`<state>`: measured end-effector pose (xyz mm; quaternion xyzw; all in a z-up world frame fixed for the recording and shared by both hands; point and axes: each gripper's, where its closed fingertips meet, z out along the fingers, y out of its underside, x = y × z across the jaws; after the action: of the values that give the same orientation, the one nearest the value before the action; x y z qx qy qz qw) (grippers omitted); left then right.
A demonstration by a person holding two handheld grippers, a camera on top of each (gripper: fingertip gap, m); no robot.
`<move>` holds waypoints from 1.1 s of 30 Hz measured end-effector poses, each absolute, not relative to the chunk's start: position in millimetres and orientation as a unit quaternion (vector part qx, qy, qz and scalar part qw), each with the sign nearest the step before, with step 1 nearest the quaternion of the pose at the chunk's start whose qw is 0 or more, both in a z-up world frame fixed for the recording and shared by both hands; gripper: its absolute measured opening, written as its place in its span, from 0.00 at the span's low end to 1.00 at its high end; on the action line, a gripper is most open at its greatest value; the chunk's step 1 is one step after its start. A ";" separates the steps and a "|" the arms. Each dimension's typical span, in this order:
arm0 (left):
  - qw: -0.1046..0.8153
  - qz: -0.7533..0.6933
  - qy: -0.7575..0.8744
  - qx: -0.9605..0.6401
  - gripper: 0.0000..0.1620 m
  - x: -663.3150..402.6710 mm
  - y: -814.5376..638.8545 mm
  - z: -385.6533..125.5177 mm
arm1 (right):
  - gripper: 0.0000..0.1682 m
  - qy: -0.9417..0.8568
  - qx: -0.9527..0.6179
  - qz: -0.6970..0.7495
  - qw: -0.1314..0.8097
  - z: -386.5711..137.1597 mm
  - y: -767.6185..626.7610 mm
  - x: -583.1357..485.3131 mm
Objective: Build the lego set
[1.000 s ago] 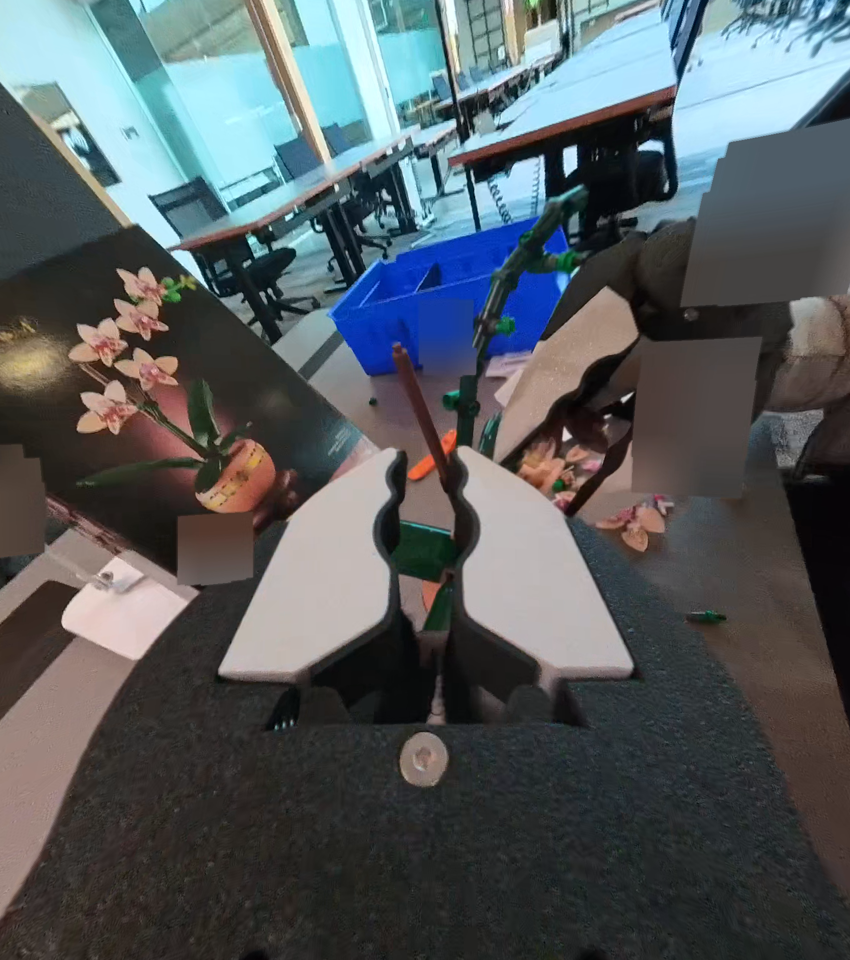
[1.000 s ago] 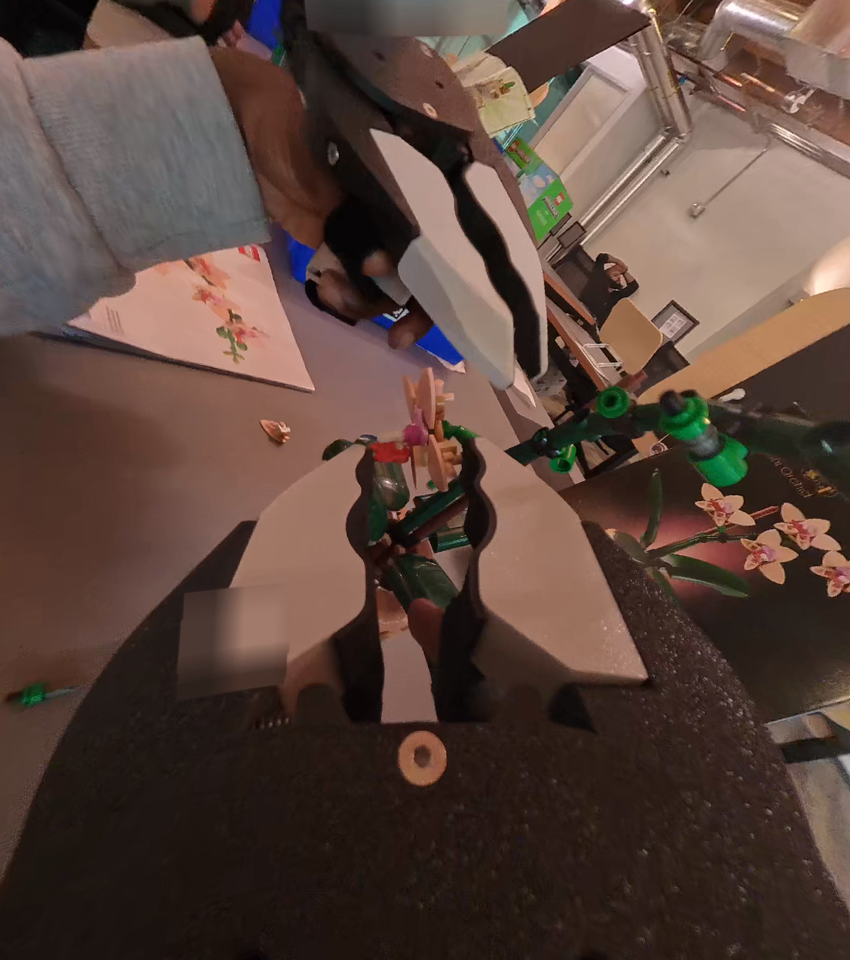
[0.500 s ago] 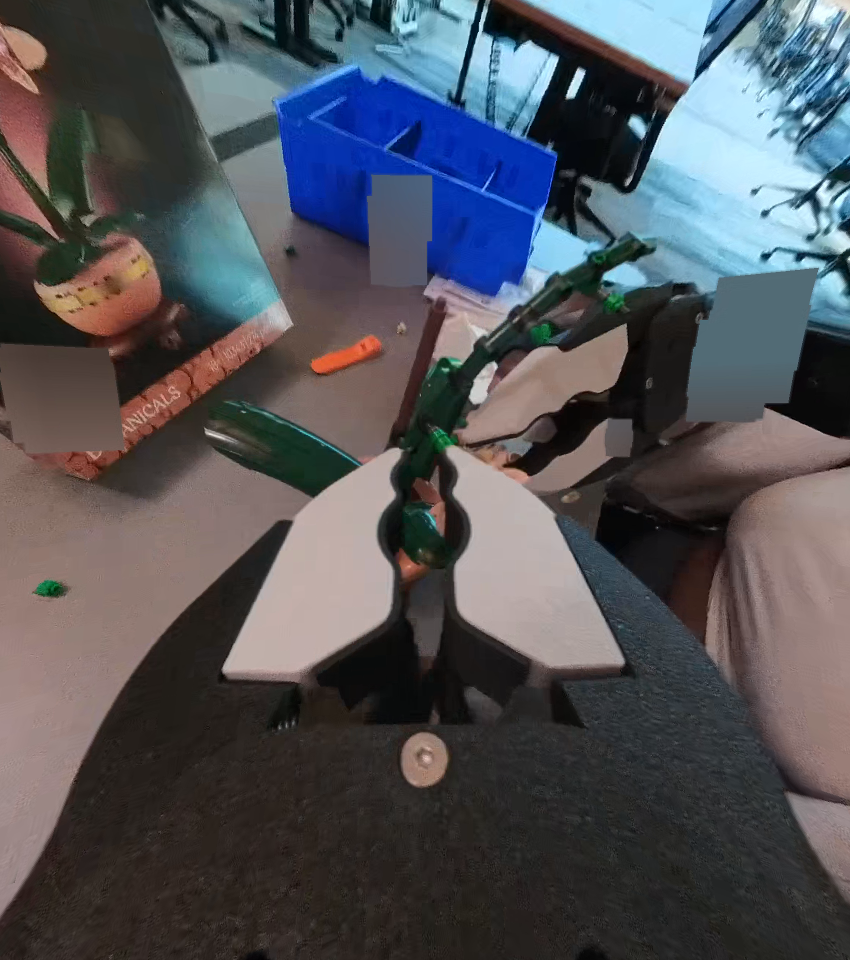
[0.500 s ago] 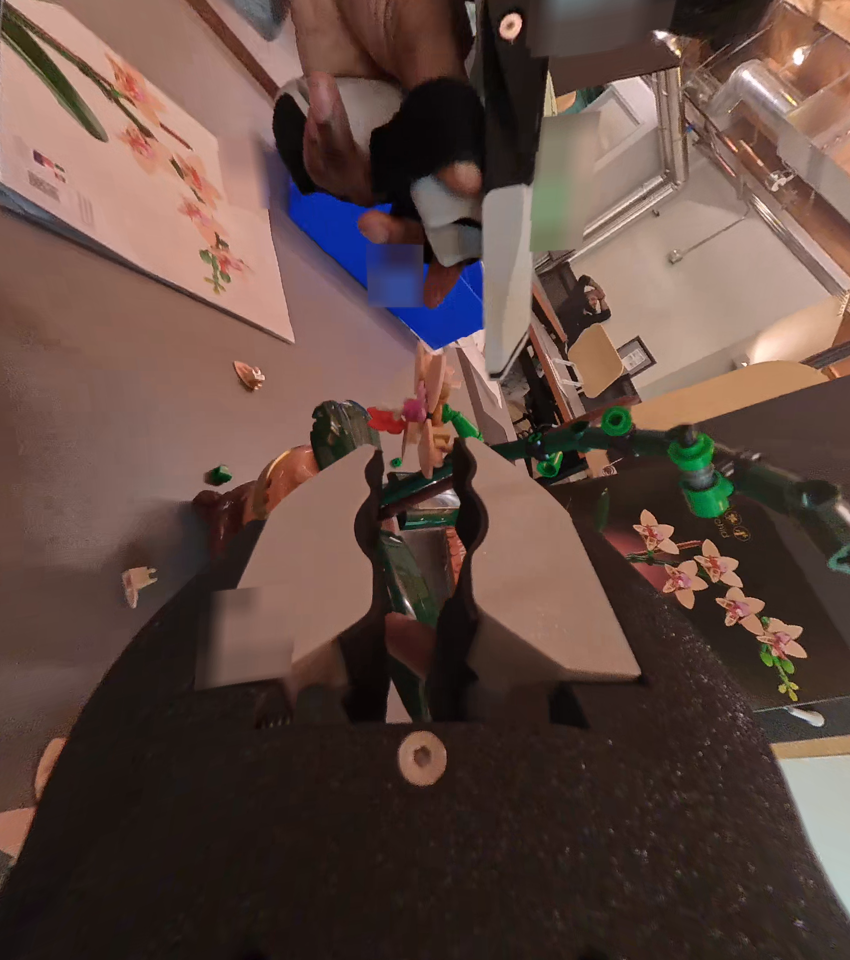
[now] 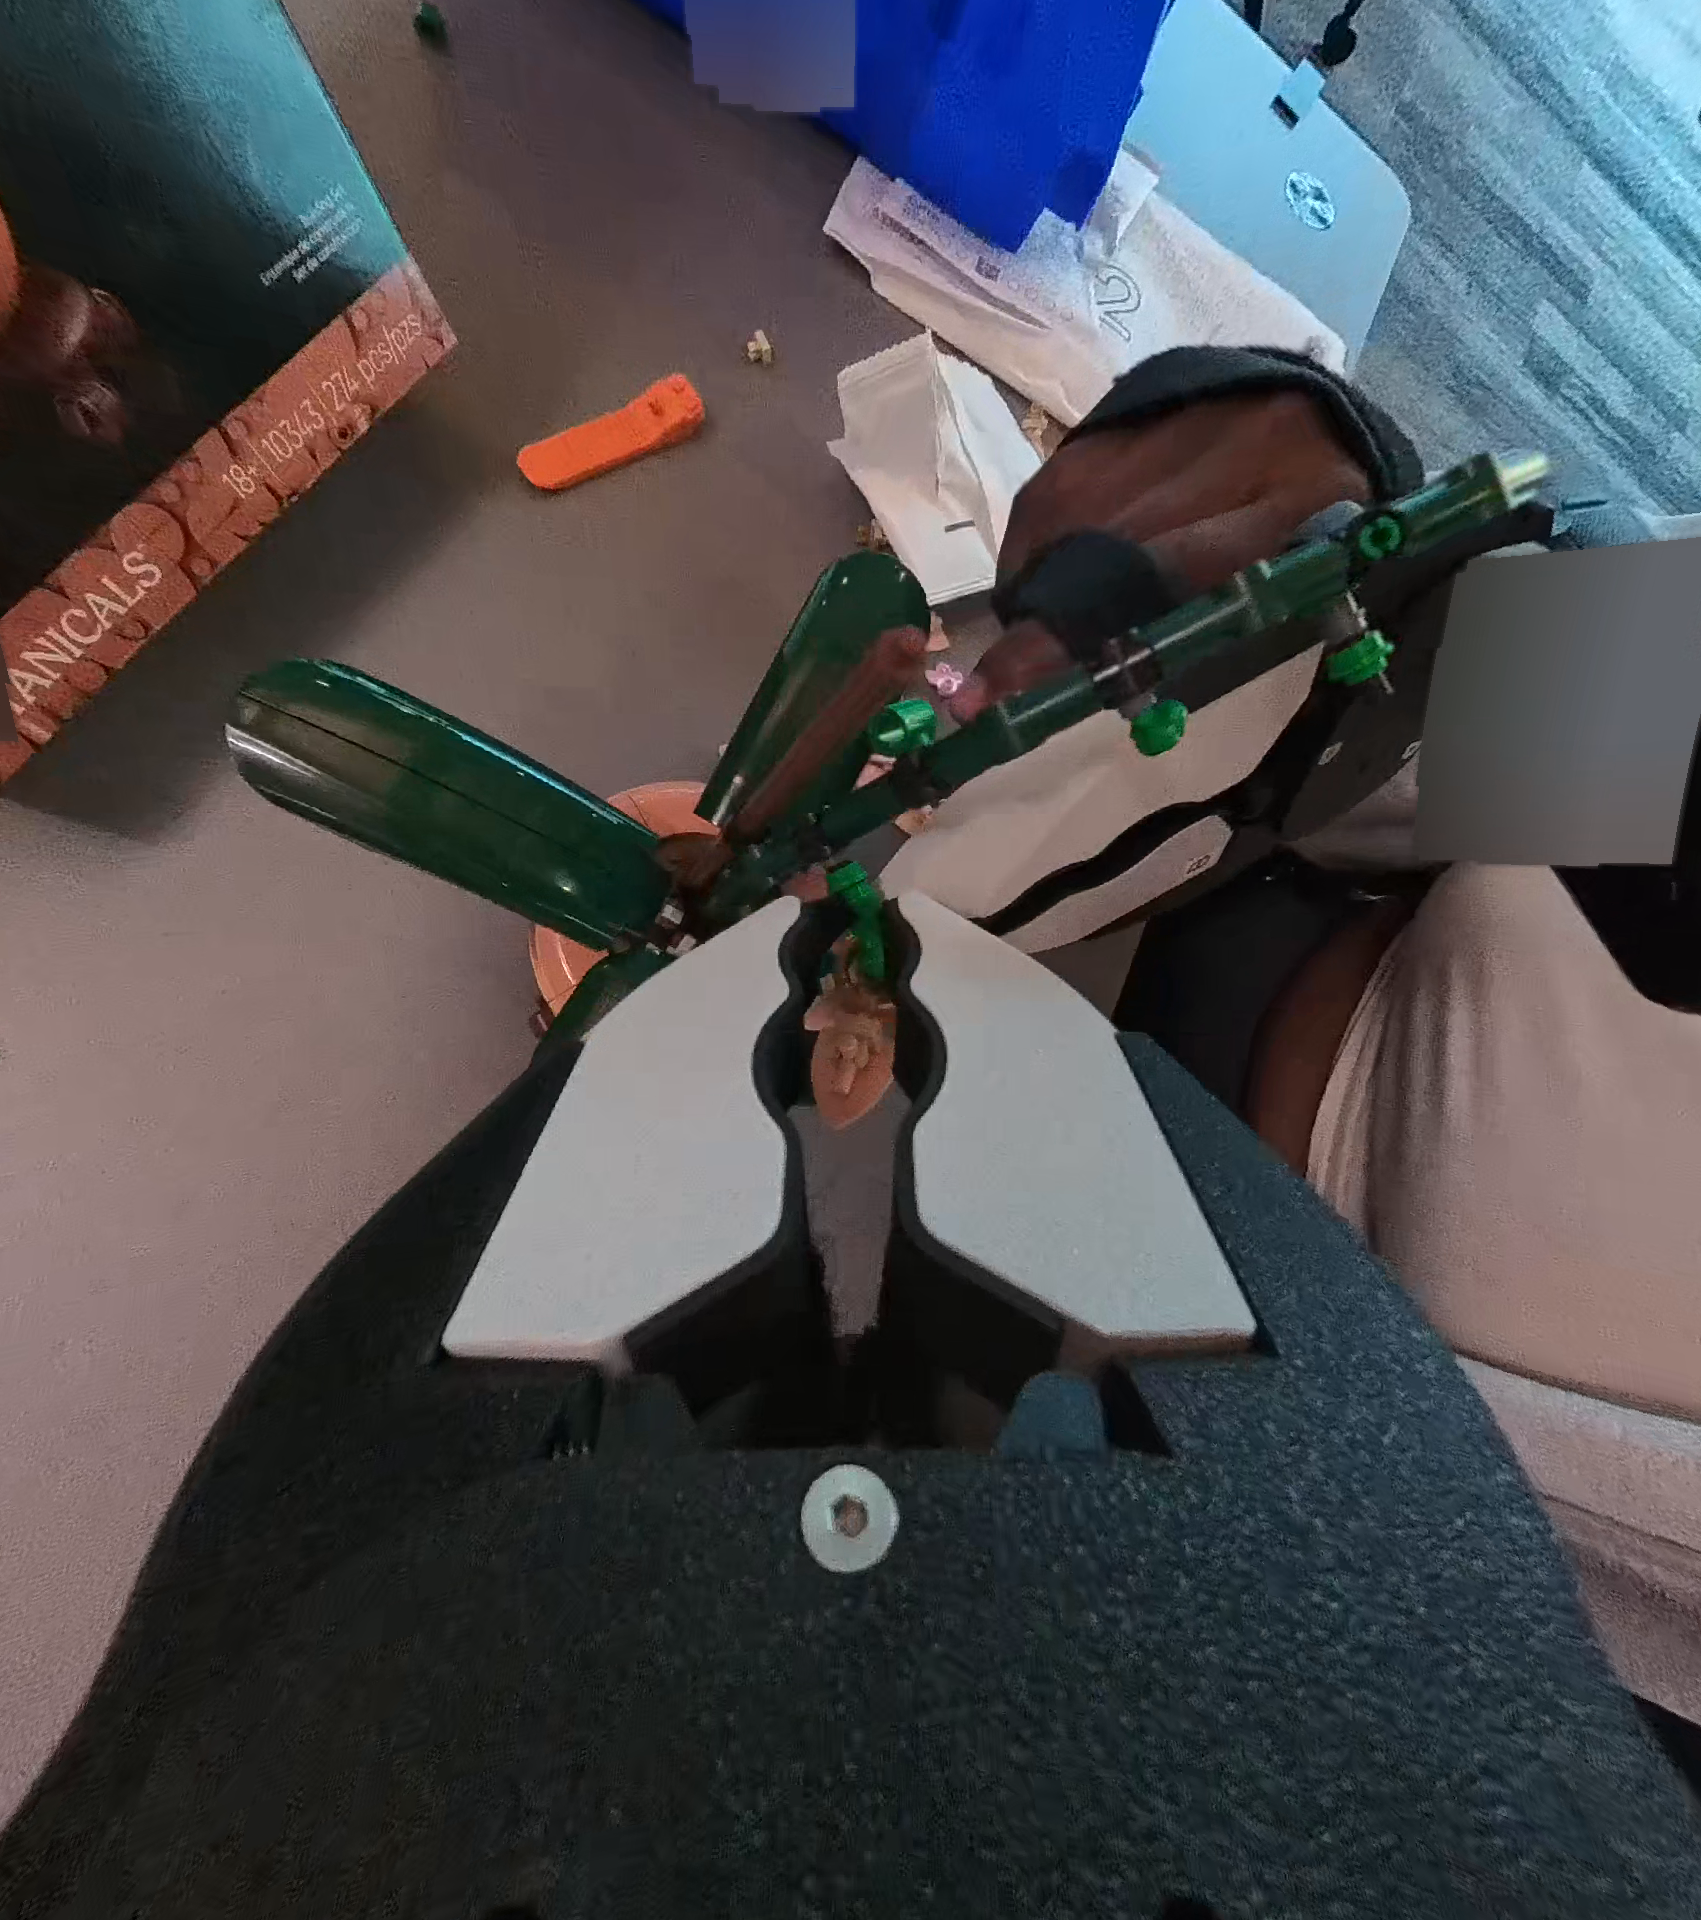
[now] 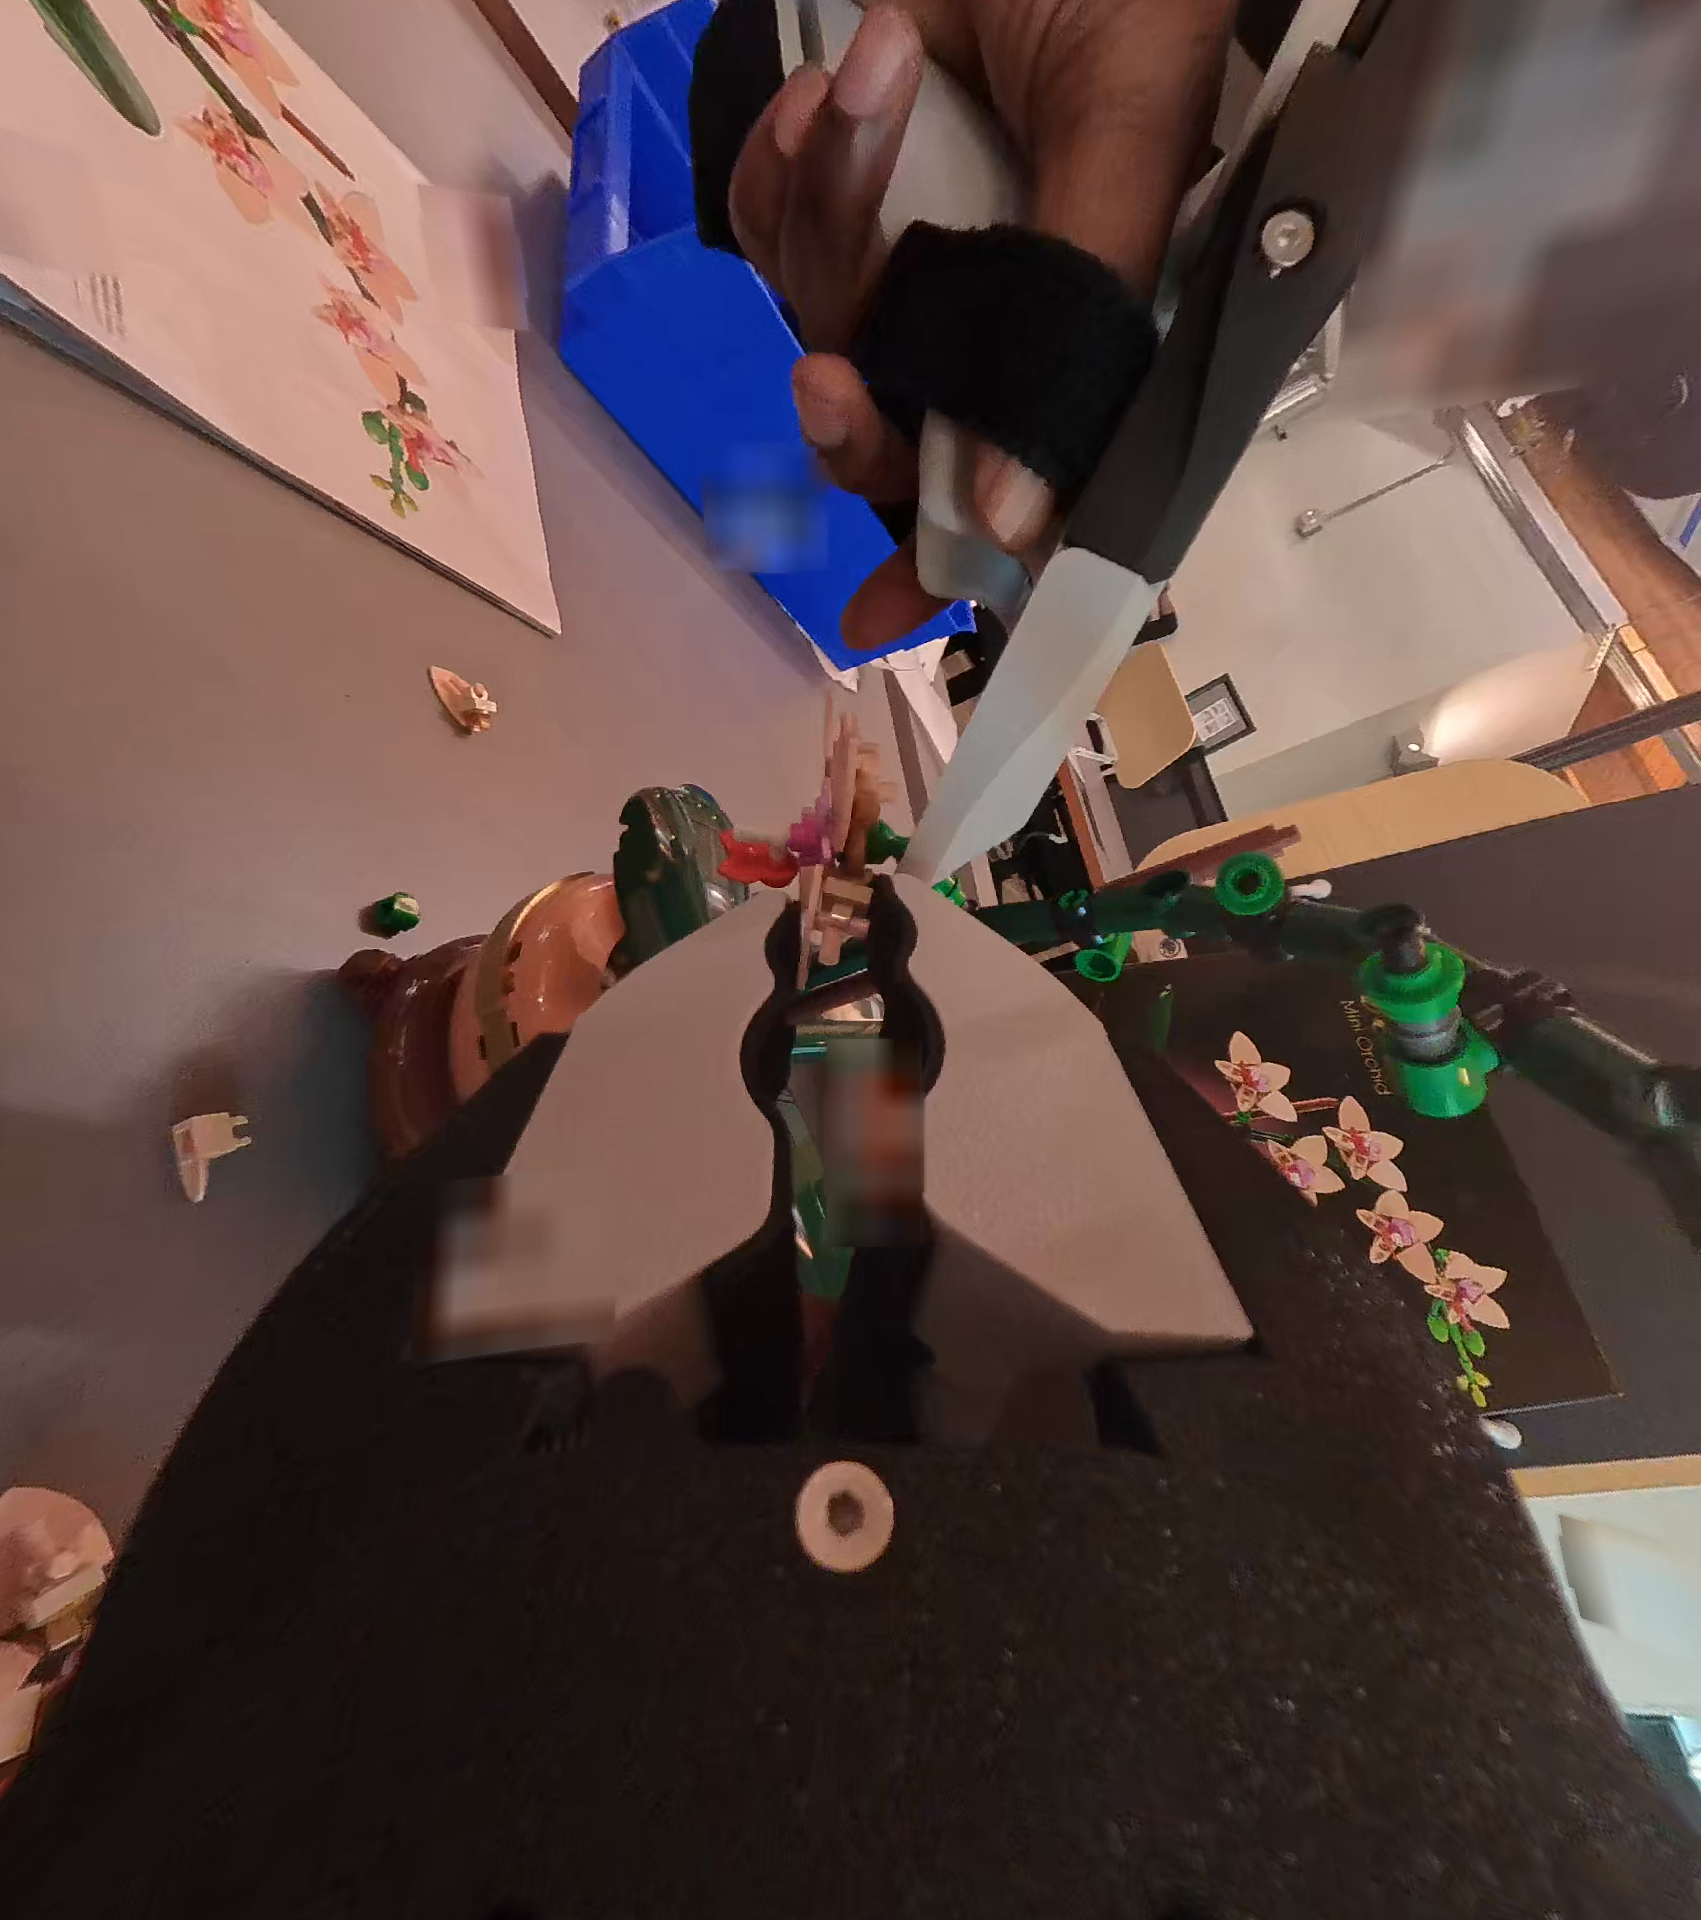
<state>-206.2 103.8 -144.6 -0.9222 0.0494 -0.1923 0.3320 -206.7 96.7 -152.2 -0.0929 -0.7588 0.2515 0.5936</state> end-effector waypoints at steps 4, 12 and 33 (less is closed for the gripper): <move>0.359 -0.175 0.040 -0.916 0.07 -207.7 107.3 -143.4 | 0.06 -0.745 -0.085 0.230 0.621 -149.8 101.3 -206.8; 0.472 -0.131 -0.013 -0.871 0.04 -210.1 121.1 -136.5 | 0.05 -0.691 -0.274 0.386 0.545 -150.9 107.4 -203.3; 0.734 0.007 0.148 -0.663 0.45 -111.0 87.3 -79.8 | 0.06 -0.539 -0.387 0.712 0.231 -134.2 133.6 -106.9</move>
<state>-111.0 87.3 -79.8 -0.6626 0.1480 0.0074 0.7341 -106.9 133.6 -134.2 -0.3871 -0.5391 0.7115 0.2307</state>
